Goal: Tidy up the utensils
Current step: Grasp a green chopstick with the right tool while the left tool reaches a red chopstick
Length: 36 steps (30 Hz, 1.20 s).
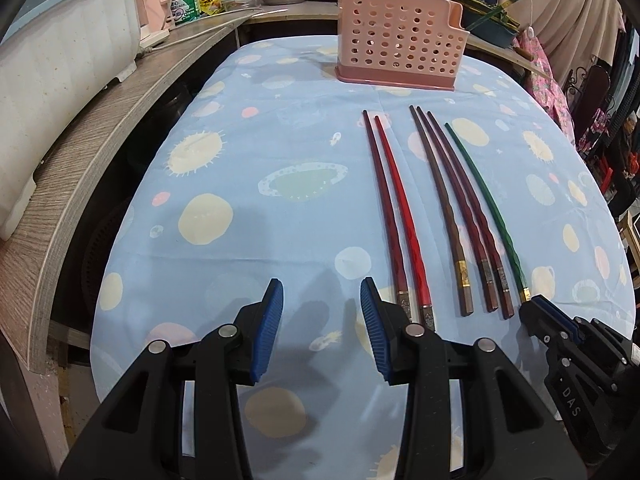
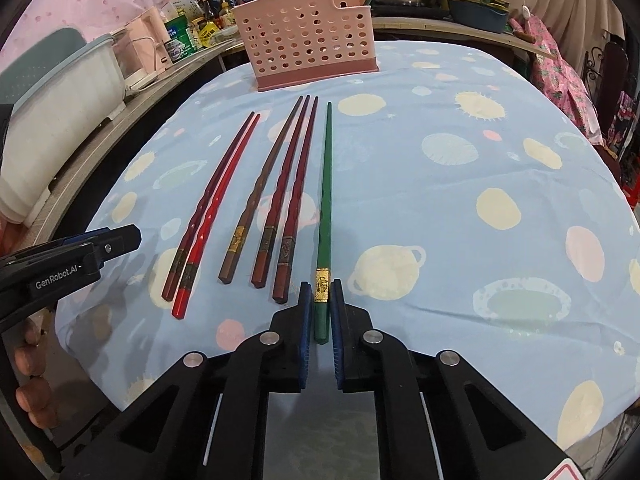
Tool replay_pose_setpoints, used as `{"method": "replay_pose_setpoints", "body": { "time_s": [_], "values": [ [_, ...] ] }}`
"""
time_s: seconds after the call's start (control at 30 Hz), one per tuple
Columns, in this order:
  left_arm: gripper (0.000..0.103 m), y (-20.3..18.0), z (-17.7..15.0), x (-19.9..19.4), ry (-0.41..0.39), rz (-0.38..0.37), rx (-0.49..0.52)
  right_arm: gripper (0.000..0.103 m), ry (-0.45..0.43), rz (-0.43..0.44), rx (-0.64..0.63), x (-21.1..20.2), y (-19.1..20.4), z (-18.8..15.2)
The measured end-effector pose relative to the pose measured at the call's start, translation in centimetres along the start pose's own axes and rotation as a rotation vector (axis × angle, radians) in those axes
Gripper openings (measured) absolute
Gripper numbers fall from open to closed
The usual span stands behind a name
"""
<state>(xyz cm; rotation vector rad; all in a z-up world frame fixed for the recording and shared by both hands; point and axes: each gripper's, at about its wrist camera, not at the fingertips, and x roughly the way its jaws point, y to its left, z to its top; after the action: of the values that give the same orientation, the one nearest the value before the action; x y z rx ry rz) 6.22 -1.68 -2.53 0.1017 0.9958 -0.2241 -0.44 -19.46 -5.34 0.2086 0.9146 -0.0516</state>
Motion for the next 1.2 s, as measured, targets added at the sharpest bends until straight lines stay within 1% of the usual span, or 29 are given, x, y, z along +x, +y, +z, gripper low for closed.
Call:
{"method": "replay_pose_setpoints", "body": {
  "time_s": [0.03,0.1,0.27,0.53,0.67,1.03,1.2],
  "values": [
    [0.044,-0.1,0.0,0.0,0.001,-0.001,0.002,0.007,-0.001,-0.001,0.001,0.0,0.0,0.0],
    [0.049,-0.3,-0.1,0.0,-0.002,-0.004,0.009,0.007,-0.002,-0.005,0.0,0.0,-0.1,0.0],
    [0.05,-1.0,-0.2,-0.1,-0.004,-0.021,0.03,0.007,-0.003,-0.008,0.01,-0.1,-0.4,0.0],
    [0.05,-1.7,-0.7,0.5,0.032,-0.063,0.04,0.007,-0.001,-0.004,0.016,-0.1,-0.6,0.1],
    [0.05,-2.1,-0.9,0.8,0.042,-0.07,0.046,0.007,-0.002,-0.004,0.017,-0.1,-0.6,0.1],
    [0.05,-2.2,-1.4,1.9,0.077,-0.064,0.042,0.007,-0.002,-0.004,0.016,-0.1,-0.6,0.1],
    [0.05,-2.1,-1.4,2.1,0.072,-0.052,0.045,0.007,-0.002,-0.004,0.016,-0.1,-0.7,0.1]
  ]
}}
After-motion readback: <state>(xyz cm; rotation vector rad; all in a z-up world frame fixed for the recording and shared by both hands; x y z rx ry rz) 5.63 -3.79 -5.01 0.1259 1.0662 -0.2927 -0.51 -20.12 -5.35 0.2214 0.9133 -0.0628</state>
